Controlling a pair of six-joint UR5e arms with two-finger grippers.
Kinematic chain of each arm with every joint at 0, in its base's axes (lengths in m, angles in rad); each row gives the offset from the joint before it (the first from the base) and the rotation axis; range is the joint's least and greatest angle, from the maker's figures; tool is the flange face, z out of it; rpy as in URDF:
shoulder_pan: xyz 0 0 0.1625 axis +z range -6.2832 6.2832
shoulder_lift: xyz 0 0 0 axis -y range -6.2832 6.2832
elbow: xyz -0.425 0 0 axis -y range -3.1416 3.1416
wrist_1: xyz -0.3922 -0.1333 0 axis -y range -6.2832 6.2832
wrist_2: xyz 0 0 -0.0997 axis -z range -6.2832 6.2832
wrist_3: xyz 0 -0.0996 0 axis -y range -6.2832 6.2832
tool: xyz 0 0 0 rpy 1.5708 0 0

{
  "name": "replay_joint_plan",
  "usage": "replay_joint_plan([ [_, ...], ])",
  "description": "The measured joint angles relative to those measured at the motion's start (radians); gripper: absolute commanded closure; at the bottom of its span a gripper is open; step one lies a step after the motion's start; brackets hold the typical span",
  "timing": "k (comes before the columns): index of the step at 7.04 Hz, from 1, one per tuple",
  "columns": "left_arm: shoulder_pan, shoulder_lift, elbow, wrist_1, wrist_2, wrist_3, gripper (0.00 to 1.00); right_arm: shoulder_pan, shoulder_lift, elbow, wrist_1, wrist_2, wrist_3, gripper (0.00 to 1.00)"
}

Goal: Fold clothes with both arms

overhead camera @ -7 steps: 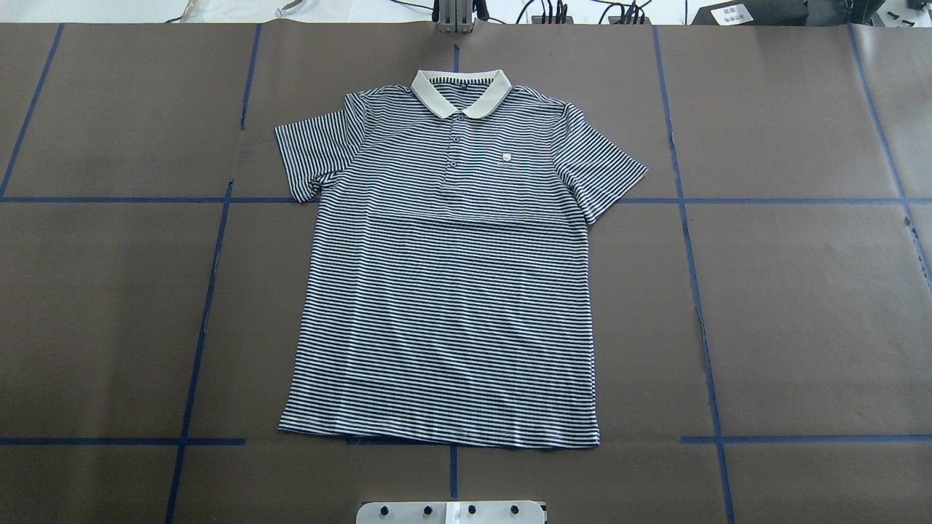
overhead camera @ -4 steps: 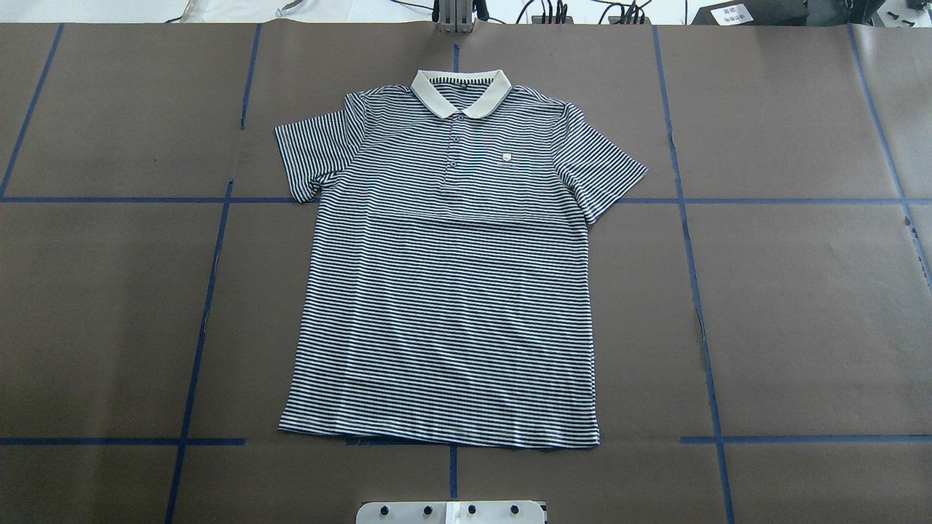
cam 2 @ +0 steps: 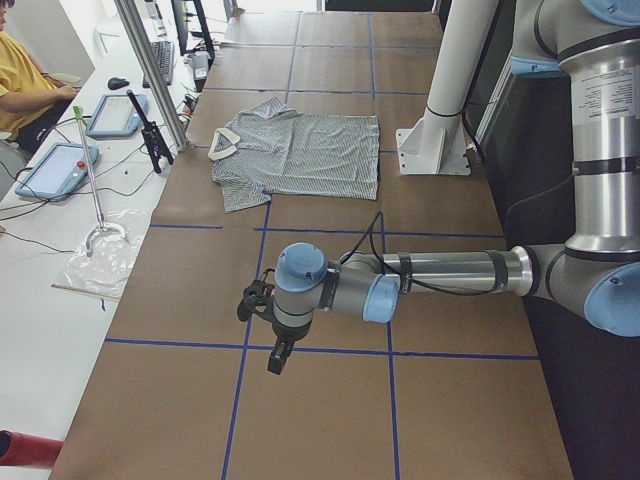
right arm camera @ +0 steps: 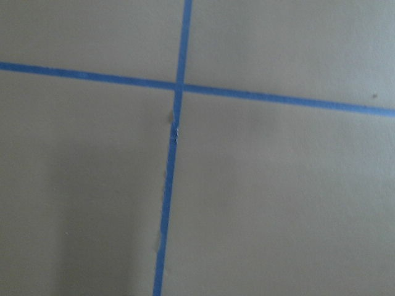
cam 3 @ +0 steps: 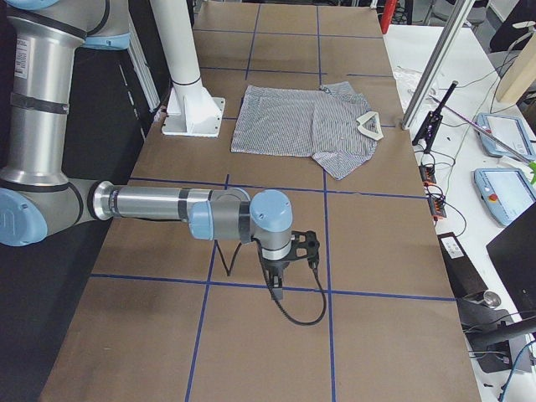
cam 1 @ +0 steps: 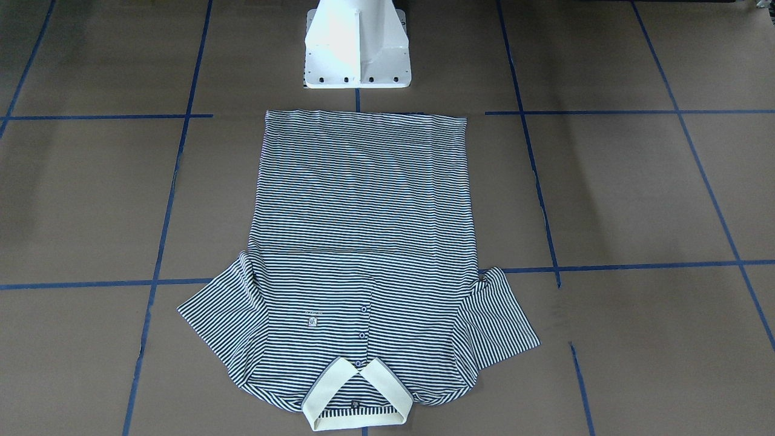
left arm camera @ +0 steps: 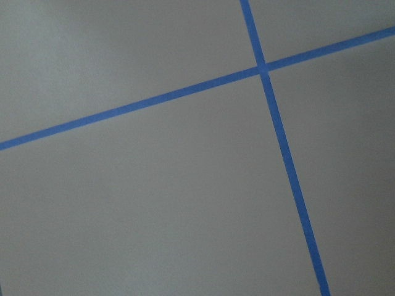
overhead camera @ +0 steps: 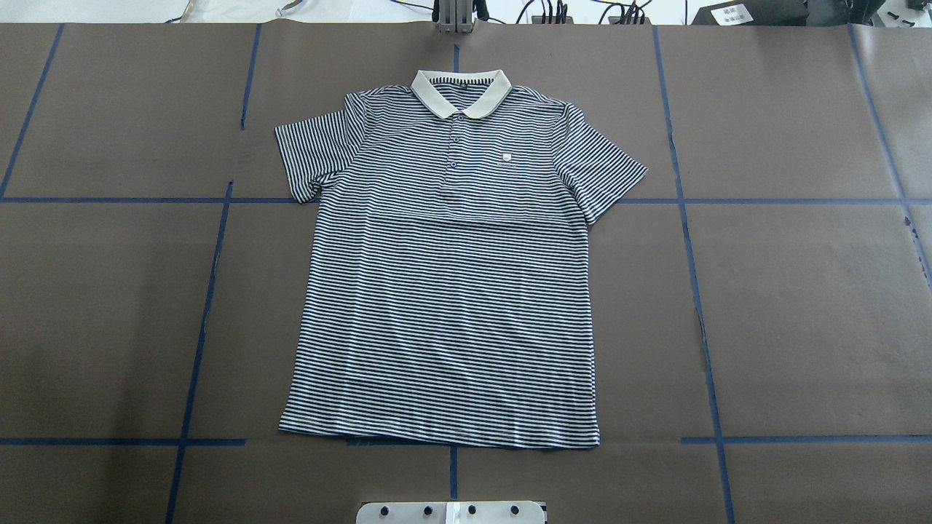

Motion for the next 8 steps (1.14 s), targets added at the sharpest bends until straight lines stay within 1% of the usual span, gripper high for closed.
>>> replay_joint_plan([
  [1,0.0,-0.07,-0.016,-0.059,0.002,-0.01,0.0,-0.004,0.058,-0.001,0.032,0.018,0.002,0.0],
  [2,0.002,-0.133,-0.028,-0.147,0.001,-0.022,0.0,-0.006,0.104,-0.003,0.063,0.048,0.01,0.0],
  [3,0.013,-0.17,-0.026,-0.24,-0.006,-0.032,0.0,-0.024,0.143,-0.008,0.086,0.066,0.026,0.0],
  [4,0.029,-0.187,-0.023,-0.296,-0.031,-0.041,0.0,-0.062,0.194,-0.034,0.121,0.078,0.062,0.0],
  [5,0.043,-0.195,-0.023,-0.319,-0.064,-0.046,0.0,-0.113,0.269,-0.077,0.158,0.093,0.16,0.0],
  [6,0.055,-0.198,-0.024,-0.329,-0.081,-0.048,0.0,-0.189,0.341,-0.118,0.217,0.094,0.318,0.0],
  [7,0.064,-0.199,-0.026,-0.335,-0.087,-0.049,0.0,-0.259,0.379,-0.167,0.347,0.064,0.43,0.0],
  [8,0.07,-0.2,-0.028,-0.337,-0.089,-0.049,0.0,-0.334,0.398,-0.211,0.492,0.007,0.544,0.0],
])
